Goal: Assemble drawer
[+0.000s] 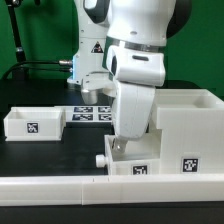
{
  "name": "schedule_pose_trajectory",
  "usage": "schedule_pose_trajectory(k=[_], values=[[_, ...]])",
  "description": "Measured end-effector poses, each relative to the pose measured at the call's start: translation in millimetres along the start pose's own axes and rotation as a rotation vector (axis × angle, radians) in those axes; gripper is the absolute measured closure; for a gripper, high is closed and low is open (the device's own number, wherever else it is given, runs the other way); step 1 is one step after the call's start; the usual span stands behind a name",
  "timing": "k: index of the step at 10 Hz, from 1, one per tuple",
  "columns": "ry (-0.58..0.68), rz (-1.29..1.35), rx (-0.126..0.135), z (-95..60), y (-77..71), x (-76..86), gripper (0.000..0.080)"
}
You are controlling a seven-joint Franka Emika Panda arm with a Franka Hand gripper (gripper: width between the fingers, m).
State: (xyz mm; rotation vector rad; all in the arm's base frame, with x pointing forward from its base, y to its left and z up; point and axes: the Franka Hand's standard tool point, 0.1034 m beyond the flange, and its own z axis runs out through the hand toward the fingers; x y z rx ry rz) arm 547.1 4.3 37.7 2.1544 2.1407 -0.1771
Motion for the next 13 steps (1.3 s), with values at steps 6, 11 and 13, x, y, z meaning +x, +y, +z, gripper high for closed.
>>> schedule_pose_trajectory(k=[6,11,13], values=[[-0.027,-0.136,0.061,-21.1,-1.3,-66.9,0.0151],[0.057,-0.200,0.119,4.0,-3.4,-77.0,0.0150],[0.124,-0.212,0.129,13.0,-2.5,-80.6,0.0150]])
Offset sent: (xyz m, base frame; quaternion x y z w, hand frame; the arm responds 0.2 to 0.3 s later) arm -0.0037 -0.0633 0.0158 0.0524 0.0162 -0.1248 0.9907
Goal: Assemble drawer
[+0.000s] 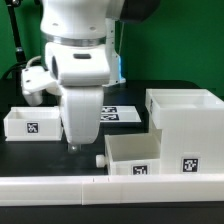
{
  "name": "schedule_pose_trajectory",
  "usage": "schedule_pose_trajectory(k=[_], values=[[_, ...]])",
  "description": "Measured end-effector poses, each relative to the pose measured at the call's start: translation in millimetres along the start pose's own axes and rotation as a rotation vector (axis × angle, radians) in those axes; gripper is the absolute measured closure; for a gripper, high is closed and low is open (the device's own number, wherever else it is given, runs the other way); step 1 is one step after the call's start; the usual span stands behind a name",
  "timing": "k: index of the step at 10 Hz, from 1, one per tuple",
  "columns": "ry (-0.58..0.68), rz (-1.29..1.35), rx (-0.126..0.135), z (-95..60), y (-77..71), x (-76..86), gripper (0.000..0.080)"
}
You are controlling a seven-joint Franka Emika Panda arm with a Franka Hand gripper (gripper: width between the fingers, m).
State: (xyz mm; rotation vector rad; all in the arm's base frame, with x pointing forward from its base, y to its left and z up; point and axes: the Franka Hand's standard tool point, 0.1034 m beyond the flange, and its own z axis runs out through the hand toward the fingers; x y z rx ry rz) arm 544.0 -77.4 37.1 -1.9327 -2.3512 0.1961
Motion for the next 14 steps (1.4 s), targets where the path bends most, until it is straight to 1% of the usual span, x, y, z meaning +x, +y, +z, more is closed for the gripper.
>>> schedule_pose_trajectory(k=[2,3,4,5,8,10,11,12,14], values=[[0.099,0.023,0.003,8.2,-6.7,-1.5,0.0150],[0.115,0.029,0.007,9.6,-8.2,-0.5,0.0150],[0.158,0.043,0.026,12.7,-11.3,1.7,0.0150],[0.174,0.054,0.030,13.8,-10.0,3.2,0.0150],[0.183,0.091,0.036,13.3,-2.8,25.0,0.0150],[0.191,0.129,0.044,14.2,0.9,40.4,0.0150],[0.193,0.170,0.055,14.4,1.5,47.8,0.0150],[0.197,0.203,0.070,12.8,3.3,60.1,0.0150],[0.198,0.237,0.082,9.4,7.4,76.3,0.0150]])
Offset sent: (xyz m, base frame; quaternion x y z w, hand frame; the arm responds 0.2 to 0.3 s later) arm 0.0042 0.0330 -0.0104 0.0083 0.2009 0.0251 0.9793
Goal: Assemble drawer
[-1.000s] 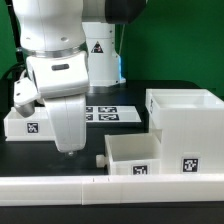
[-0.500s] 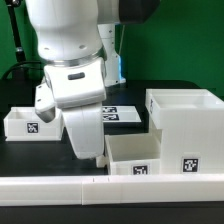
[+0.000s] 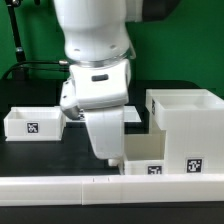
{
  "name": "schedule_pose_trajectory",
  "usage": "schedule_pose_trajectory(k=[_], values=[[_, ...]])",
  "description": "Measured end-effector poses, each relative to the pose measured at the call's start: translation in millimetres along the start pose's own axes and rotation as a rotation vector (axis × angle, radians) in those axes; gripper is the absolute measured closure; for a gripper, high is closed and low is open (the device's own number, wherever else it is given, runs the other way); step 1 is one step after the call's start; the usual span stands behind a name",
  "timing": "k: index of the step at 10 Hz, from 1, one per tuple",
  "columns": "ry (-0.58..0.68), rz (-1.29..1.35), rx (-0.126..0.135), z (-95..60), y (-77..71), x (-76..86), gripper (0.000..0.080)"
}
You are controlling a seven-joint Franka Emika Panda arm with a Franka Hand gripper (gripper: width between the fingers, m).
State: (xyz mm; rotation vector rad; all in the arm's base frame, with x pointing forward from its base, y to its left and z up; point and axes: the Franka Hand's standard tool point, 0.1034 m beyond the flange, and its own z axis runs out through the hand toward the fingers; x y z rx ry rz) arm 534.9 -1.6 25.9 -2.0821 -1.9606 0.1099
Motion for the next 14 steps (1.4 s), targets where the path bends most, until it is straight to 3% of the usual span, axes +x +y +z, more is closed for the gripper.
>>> schedule_pose_trajectory(k=[1,4,8,11,14], values=[[0.001,-0.005,0.001,0.1,-0.2,1.3,0.0150],[0.004,0.015,0.004,-0.8,-5.6,-19.0,0.0150],[0.006,0.005,0.005,-1.6,-0.8,-23.0,0.0150],[0.010,0.017,-0.014,-8.5,19.0,-16.4,0.0150],[0.008,0.080,-0.010,-4.4,17.4,-1.0,0.0150]])
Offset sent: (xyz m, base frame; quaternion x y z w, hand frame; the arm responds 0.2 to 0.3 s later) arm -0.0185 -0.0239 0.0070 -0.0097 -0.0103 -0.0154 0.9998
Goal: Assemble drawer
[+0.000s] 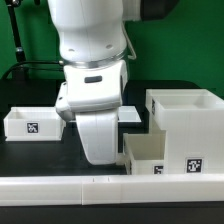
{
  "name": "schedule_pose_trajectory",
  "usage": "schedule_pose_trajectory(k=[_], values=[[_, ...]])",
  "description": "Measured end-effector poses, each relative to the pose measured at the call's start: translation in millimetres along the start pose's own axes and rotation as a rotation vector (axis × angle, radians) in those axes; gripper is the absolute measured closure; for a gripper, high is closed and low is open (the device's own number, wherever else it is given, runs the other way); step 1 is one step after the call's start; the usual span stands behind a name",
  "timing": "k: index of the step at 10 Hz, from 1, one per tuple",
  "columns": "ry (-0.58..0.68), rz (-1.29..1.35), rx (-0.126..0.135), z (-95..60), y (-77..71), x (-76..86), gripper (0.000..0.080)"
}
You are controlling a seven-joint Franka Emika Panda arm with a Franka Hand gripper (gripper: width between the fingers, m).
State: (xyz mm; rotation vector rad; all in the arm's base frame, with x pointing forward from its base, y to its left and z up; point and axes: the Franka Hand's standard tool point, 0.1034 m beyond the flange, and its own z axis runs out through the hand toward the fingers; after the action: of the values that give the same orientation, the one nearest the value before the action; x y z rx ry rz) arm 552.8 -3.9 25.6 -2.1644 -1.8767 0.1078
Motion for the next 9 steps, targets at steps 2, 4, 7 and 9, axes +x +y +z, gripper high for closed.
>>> schedule_pose_trajectory(k=[2,4,7,9], values=[[-0.001,0.023,0.012,7.3,-3.9,15.1,0.0150],[-0.002,0.035,0.014,9.0,-5.8,29.5,0.0150],[-0.003,0.055,0.011,10.9,-7.9,28.6,0.0150],[-0.003,0.037,0.026,11.7,-19.3,7.3,0.0150]])
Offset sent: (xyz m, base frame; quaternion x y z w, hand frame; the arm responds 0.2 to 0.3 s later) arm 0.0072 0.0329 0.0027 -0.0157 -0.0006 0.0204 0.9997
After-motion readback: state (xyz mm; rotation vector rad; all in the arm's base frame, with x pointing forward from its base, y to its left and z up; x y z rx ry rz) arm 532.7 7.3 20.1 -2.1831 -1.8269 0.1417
